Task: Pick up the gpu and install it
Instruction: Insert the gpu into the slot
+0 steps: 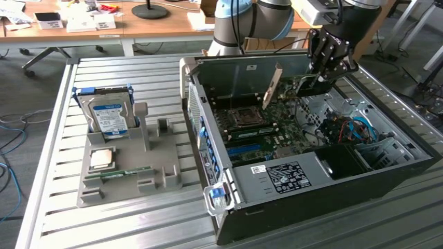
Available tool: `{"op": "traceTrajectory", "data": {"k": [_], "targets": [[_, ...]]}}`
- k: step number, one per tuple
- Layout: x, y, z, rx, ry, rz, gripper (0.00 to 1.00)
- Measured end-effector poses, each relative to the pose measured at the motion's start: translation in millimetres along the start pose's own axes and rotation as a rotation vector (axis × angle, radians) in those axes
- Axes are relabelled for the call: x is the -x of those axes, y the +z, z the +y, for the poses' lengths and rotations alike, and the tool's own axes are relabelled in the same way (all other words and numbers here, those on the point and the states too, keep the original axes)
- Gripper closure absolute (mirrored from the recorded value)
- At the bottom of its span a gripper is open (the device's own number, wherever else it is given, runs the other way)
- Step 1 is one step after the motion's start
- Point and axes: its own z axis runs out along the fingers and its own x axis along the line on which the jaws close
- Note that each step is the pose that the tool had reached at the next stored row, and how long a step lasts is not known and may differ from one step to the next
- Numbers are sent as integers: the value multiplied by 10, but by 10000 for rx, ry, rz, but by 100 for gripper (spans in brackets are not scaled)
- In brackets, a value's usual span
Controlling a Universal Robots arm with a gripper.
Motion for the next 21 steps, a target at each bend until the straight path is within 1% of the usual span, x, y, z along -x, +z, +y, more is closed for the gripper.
{"op": "traceTrajectory", "data": {"k": [6, 11, 21], "targets": [[0, 2, 1, -2, 3, -3, 73], [-3, 30, 11, -2, 2, -3, 73], [-4, 43, 12, -2, 2, -5, 73]]}}
